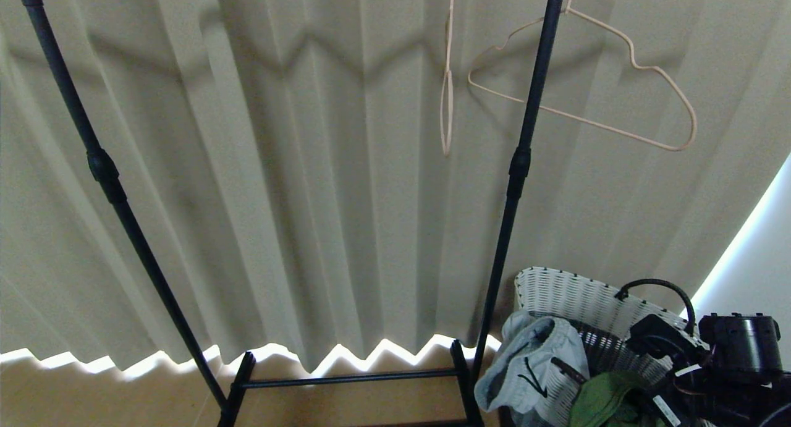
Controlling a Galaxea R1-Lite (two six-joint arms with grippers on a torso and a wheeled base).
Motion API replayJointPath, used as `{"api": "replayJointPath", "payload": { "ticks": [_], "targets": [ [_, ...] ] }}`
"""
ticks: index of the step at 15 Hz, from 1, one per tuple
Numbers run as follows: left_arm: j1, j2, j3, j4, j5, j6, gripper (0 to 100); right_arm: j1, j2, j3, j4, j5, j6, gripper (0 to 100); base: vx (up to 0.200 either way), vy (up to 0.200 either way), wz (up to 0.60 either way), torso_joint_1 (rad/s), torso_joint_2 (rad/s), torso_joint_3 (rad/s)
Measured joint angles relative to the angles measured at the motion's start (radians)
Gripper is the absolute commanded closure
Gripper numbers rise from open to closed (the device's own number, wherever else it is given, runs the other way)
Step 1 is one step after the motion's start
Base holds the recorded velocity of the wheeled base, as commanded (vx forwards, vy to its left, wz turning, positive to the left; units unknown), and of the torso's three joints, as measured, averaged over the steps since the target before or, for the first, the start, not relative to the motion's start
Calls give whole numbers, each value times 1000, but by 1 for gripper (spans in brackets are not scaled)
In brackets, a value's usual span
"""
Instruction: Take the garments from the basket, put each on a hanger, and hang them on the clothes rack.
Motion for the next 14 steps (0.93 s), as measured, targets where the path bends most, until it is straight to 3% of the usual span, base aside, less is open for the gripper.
{"api": "replayJointPath", "payload": {
  "ticks": [4,7,12,14],
  "targets": [
    [0,0,0,0,1,0,0,0,-7,18,-20,4,3,100,0,0,0,0,0,0],
    [0,0,0,0,-3,1,0,10,-104,79,-72,11,26,100,0,0,0,0,0,0],
    [0,0,0,0,-4,3,0,67,-414,134,-90,12,247,100,-200,0,0,-4,2,3],
    [0,0,0,0,-4,3,0,104,-539,139,-88,12,290,100,-200,0,0,0,-2,5]
  ]
}}
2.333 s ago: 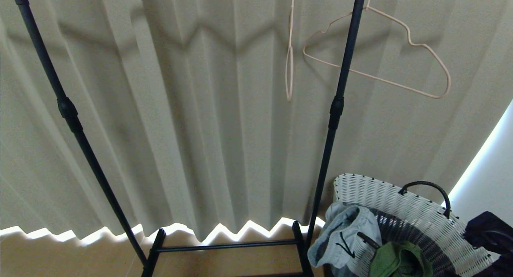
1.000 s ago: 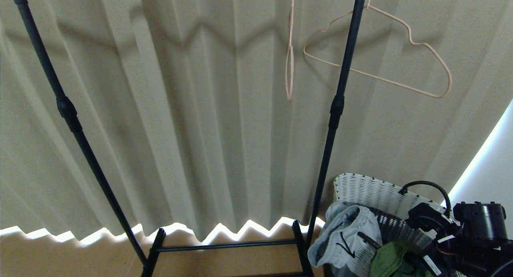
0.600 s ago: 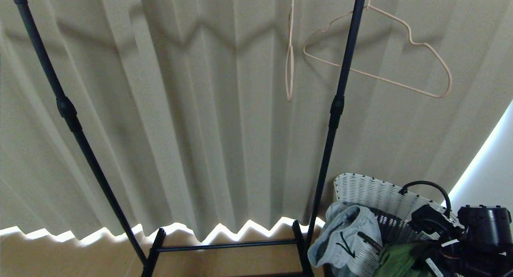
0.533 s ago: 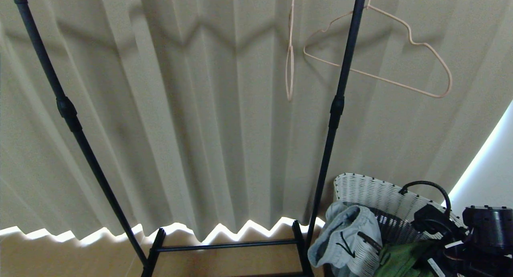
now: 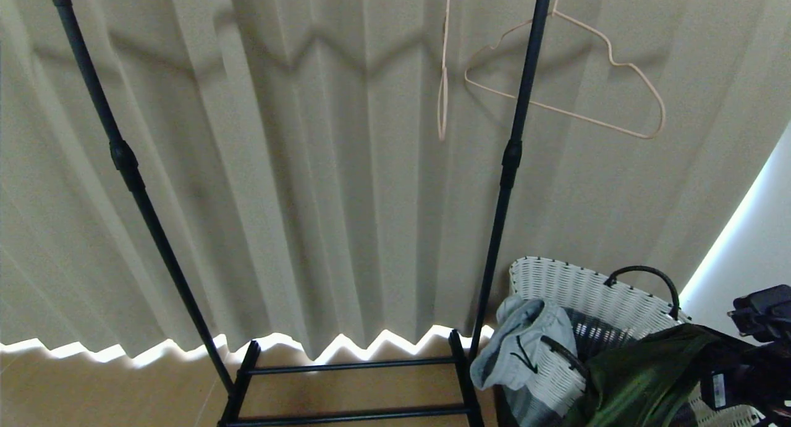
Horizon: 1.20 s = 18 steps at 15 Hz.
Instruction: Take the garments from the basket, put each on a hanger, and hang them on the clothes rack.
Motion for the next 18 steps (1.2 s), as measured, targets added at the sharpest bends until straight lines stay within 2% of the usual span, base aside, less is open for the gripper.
{"api": "replayJointPath", "payload": {
  "ticks": [2,5,9,13,14,18],
  "targets": [
    [0,0,0,0,0,0,0,49,-92,2,1,0,14,100,-200,0,0,-5,0,2],
    [0,0,0,1,0,0,0,94,-144,3,2,0,15,100,-200,0,0,1,7,5],
    [0,0,0,1,-3,13,0,140,-147,2,1,1,16,100,0,0,0,0,0,0],
    [0,0,0,5,-6,29,0,211,-81,-83,-2,49,38,100,0,0,0,0,0,0],
    [0,0,0,4,-28,34,0,221,-66,-96,-2,60,56,100,0,0,0,0,0,0],
    [-2,0,-4,-26,-325,108,0,343,27,-274,-12,93,206,100,0,0,0,0,0,0]
  ]
}}
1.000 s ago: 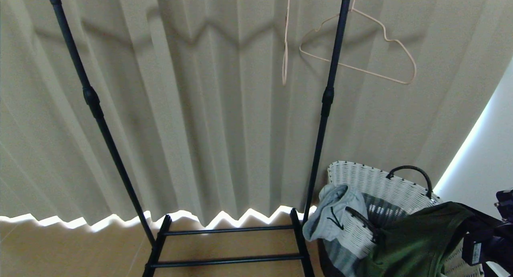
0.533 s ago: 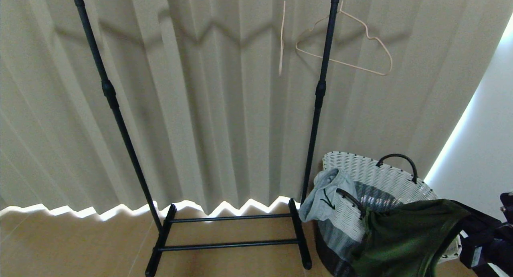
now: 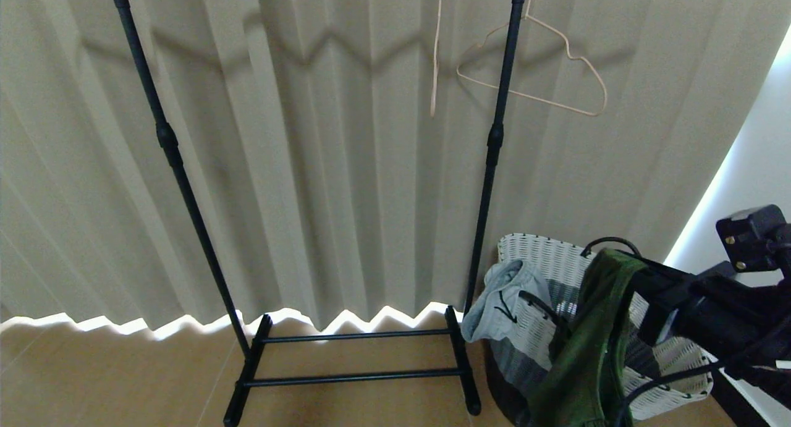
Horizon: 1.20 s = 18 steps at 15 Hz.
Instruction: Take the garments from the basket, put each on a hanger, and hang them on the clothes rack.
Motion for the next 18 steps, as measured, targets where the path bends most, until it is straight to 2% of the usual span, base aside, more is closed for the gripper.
{"api": "replayJointPath", "payload": {
  "ticks": [1,2,5,10,13,14,15,18],
  "targets": [
    [-1,3,-21,0,-81,2,0,22,27,-43,1,7,15,100,0,0,0,0,0,0],
    [-3,12,-46,-2,-124,1,0,43,53,-83,0,22,31,100,0,0,0,0,0,0],
    [-25,126,-134,1,-178,-7,0,86,132,-187,-2,51,87,100,0,0,0,0,0,0],
    [-84,511,-344,-33,-183,-41,0,157,257,-349,-5,54,139,100,0,0,0,0,0,0],
    [-127,816,-459,-185,-151,-65,0,177,278,-371,-11,54,160,100,0,0,0,0,0,0],
    [-173,920,-486,-253,-108,-70,0,179,282,-372,-45,54,183,100,0,0,0,0,0,0],
    [-256,1025,-512,-323,-48,-74,0,184,286,-373,-79,54,201,100,0,0,0,0,0,0],
    [-542,1253,-572,-448,97,-81,0,208,288,-372,-119,57,224,100,0,0,0,0,0,0]
  ]
}}
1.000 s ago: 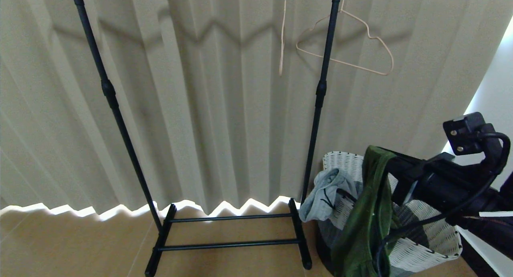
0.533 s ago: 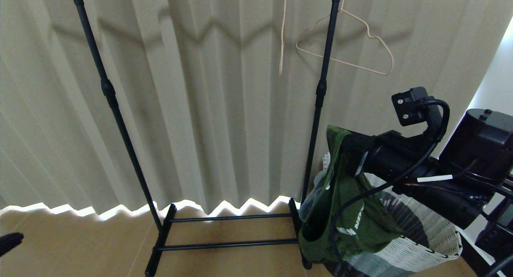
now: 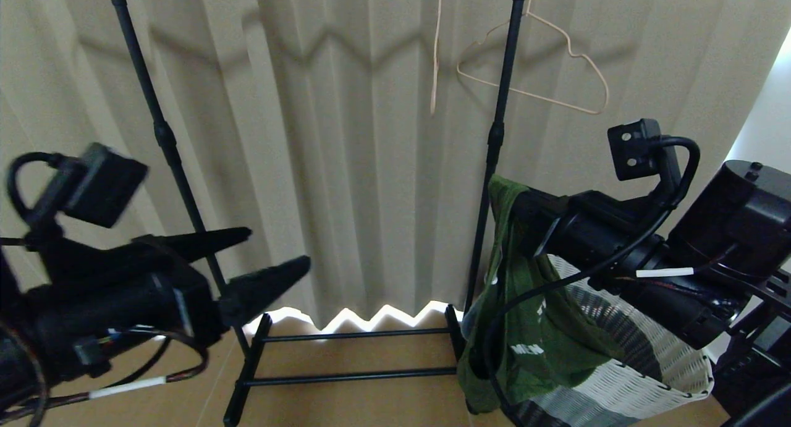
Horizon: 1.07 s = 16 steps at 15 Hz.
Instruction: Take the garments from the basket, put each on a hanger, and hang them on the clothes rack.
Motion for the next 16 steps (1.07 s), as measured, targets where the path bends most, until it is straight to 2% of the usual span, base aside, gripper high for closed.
{"api": "replayJointPath", "payload": {
  "ticks": [3,7,12,14,16],
  "targets": [
    [-203,158,-31,-36,41,-2,0,9,-1,-14,-2,11,1,100,0,0,0,0,0,0],
    [-340,303,-58,-43,47,-23,0,75,-8,-26,-2,27,2,100,0,0,0,0,0,0],
    [-362,414,-63,-152,66,-45,0,171,-21,-27,-3,27,2,100,0,0,0,0,0,0],
    [-339,466,-63,-187,118,-47,0,187,-23,-33,-4,27,1,100,0,0,0,0,0,0],
    [-311,504,-63,-189,130,-47,0,190,-25,-34,-3,27,1,100,0,0,0,0,0,0]
  ]
}}
